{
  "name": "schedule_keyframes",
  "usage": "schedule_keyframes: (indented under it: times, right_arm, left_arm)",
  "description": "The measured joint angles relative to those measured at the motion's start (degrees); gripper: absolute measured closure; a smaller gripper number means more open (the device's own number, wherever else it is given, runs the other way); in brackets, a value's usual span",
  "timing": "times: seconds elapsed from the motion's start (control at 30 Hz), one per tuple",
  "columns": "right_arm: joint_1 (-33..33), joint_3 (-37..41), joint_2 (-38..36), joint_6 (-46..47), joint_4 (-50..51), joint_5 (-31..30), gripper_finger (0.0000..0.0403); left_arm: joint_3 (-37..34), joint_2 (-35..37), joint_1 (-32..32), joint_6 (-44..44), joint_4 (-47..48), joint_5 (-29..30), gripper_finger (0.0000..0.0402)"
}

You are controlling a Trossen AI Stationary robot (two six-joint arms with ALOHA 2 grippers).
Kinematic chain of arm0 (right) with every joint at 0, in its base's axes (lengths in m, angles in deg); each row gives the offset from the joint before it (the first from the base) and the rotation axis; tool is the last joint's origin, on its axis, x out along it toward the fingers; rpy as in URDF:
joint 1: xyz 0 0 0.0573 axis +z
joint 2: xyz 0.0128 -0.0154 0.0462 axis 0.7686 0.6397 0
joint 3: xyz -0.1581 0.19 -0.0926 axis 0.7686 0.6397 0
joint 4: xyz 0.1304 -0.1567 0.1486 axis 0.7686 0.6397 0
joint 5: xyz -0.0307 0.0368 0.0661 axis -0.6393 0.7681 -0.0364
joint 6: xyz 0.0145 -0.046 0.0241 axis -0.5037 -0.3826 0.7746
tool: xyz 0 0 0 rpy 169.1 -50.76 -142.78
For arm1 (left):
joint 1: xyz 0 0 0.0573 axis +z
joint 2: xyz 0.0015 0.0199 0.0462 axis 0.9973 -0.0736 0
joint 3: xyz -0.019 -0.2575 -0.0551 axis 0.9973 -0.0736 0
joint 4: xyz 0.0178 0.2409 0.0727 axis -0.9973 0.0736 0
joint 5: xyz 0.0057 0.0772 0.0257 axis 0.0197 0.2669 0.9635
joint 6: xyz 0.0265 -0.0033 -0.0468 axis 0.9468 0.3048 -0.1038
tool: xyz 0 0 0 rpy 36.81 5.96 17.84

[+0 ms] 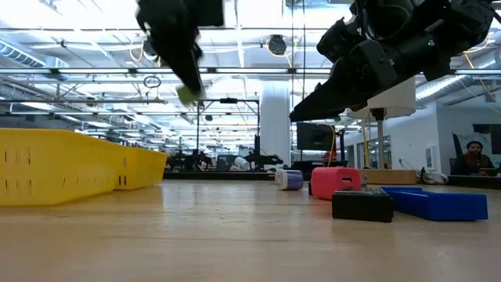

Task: Pick & Place Office items
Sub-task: Put the green charger adapter into the top yellow bin

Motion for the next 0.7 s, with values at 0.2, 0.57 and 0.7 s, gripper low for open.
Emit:
schedule_keyframes:
  times: [0.2,0.57,0.7]
  right_arm:
    - [0.0,0.04,-3.24,0.0,3.66,0.02,0.014]
    - [-0.13,0.04,-23.06,2.05,20.17,-0.04,0.014]
    - [-0.13,2.35,-28.75,2.97,21.64,-0.24,0.014]
  left_arm:
    - [-13.61,17.54,-4.34,-3.49,-12.76,5.7,0.0269]
    - [-43.4,42.2,-10.32,-11.97,-35.32,19.76,0.026]
    - [-49.18,45.07,-10.97,-16.93,-38.19,19.96,0.0269]
